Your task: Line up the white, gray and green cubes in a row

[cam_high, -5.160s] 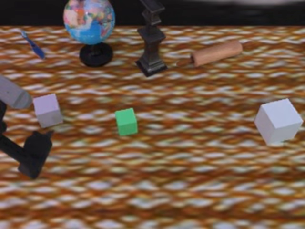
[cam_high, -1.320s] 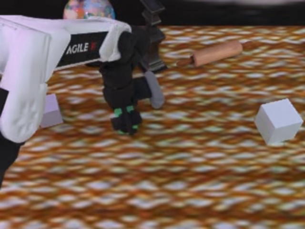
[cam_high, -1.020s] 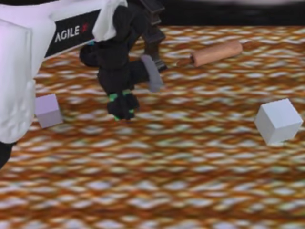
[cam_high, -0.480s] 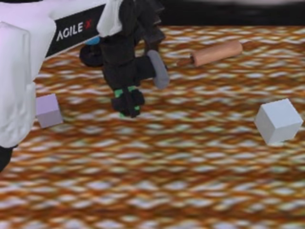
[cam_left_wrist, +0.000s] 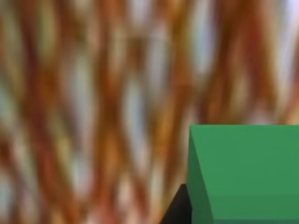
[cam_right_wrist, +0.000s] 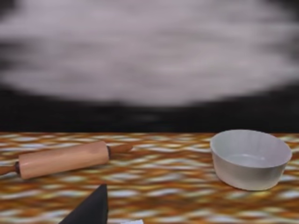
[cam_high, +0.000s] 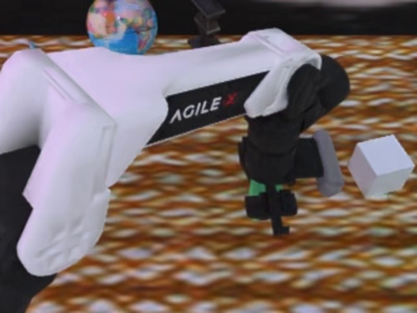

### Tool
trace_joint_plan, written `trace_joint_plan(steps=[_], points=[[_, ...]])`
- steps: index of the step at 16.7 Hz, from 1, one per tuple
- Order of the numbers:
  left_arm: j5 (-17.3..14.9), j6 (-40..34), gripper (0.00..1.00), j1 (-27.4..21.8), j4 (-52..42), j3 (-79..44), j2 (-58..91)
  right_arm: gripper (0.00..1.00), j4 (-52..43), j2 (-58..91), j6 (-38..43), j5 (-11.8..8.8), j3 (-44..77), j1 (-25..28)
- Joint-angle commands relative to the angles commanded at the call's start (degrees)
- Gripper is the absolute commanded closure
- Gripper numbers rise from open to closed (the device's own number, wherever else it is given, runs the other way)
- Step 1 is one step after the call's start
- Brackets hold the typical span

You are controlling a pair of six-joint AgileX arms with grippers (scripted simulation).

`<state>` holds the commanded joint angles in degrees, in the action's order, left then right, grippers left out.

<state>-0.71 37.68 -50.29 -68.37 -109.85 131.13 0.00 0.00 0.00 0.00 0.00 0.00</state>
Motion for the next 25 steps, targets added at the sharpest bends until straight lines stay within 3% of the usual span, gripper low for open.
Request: trace_joint_plan(steps=[4, 9, 15, 20, 25], points=[[0.1, -2.3, 1.00, -4.9, 0.0, 0.6, -1.3, 0.00, 0.0, 0.0, 0.0, 0.0, 0.0, 0.0], [0.1, -2.3, 1.00, -4.7, 1.0, 1.1, -0.7, 0.00, 0.0, 0.0, 0.0, 0.0, 0.0, 0.0], [0.0, -2.5, 1.00, -5.0, 11.8, 7.8, 3.1, 0.00, 0.0, 0.0, 0.0, 0.0, 0.0, 0.0], [0.0, -2.5, 1.00, -5.1, 12.8, 8.5, 3.6, 0.00, 0.0, 0.0, 0.0, 0.0, 0.0, 0.0], [0.0, -2.5, 0.62, -5.1, 12.8, 8.5, 3.6, 0.00, 0.0, 0.0, 0.0, 0.0, 0.0, 0.0]])
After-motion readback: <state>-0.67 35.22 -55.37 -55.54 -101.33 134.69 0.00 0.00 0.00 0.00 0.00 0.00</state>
